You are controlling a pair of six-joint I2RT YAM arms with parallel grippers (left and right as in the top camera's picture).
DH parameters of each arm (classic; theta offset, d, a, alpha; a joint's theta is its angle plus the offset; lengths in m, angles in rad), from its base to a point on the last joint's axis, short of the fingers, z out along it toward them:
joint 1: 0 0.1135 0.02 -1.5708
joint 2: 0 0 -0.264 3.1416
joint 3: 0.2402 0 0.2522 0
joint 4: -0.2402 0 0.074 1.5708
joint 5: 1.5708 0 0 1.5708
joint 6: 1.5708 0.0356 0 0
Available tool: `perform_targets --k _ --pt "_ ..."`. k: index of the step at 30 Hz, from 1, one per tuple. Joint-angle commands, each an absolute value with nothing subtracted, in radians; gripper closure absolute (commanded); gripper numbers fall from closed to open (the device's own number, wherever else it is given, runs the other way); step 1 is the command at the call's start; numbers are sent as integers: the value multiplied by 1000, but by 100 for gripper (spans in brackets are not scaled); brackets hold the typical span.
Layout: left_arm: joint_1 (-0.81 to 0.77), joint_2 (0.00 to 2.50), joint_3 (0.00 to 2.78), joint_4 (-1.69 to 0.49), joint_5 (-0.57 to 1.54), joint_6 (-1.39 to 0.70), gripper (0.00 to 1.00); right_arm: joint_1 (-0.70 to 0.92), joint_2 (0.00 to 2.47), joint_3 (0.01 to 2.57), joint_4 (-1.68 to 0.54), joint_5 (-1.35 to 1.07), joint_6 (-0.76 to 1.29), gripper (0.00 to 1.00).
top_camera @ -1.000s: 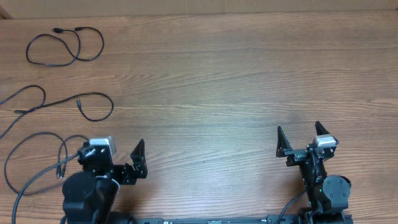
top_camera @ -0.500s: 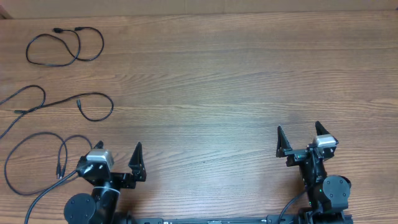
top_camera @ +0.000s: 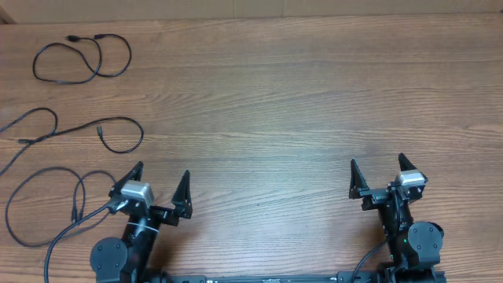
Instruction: Untangle cables
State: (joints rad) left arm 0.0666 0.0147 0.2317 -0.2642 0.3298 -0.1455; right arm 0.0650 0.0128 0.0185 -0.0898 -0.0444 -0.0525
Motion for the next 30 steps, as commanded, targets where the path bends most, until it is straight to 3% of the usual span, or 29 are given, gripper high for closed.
perform_targets --k 1,16,25,30 --pt "29 4 215 -256 305 -127 0 59 4 8 -84 -36 -54 0" --pt "17 3 3 107 266 -133 0 59 4 8 -84 -36 -54 0" --pt "-15 3 5 -64 -10 -214 1 59 4 8 -84 -36 -54 0" --pt "-12 3 5 -77 -33 -147 1 59 4 8 -84 -36 -54 0"
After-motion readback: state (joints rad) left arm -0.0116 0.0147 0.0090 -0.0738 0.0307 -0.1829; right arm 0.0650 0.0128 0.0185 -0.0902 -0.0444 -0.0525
